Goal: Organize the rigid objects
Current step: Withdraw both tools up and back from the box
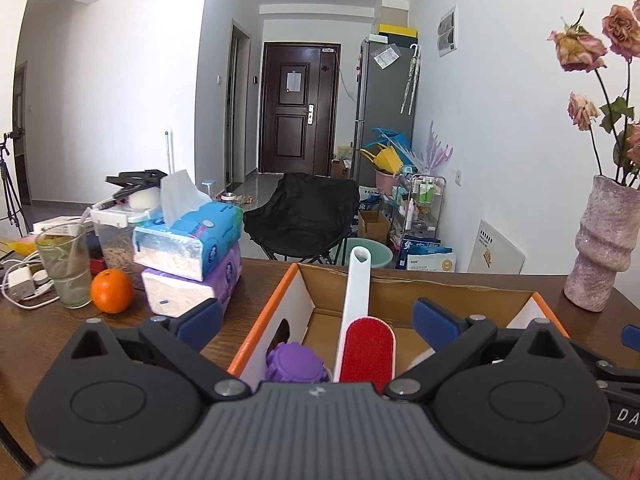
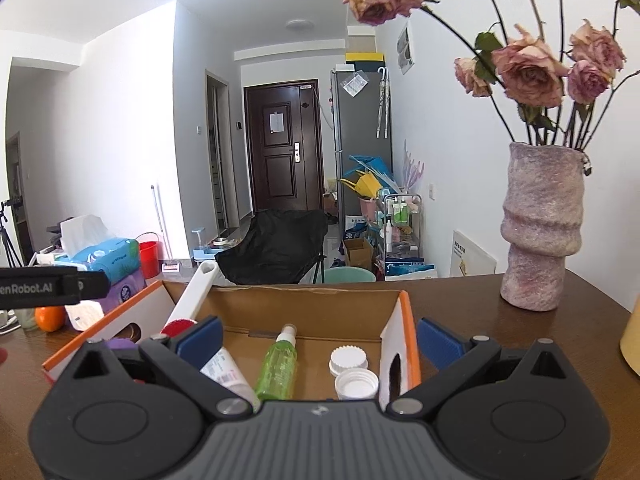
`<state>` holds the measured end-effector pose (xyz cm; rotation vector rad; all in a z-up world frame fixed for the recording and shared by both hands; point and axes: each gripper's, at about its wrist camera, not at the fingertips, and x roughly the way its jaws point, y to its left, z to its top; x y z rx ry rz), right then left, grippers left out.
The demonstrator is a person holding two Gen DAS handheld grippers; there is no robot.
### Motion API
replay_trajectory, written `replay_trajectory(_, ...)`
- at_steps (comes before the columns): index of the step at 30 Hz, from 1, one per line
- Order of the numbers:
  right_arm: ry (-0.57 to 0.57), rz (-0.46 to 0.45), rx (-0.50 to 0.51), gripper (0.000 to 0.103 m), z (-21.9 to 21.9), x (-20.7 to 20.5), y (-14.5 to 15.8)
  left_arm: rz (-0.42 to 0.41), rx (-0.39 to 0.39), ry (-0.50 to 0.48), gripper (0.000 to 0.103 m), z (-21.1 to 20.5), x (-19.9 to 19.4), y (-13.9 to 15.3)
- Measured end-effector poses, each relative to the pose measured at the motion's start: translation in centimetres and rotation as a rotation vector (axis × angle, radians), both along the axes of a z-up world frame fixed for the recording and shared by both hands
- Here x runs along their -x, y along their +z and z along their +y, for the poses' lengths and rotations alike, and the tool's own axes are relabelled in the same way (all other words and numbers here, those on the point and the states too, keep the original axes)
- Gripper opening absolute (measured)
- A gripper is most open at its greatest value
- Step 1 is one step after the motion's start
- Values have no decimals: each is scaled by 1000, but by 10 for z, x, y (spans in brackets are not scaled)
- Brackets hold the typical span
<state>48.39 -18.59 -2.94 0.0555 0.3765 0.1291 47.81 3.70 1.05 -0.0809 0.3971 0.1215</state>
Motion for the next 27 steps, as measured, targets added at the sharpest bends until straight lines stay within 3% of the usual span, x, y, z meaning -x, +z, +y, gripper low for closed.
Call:
replay_trajectory(12,-49,-43,27,103,-20,116,36,-66,-7,-25,103,0,133,38)
replay_trajectory(16,-44,-46,44,103,-25,167,41,-66,15,-29,103,-1,188,36)
replay_trajectory(27,-34,-92,50,103,-33,305,59,-22,-48,-27,103,-17,316,32)
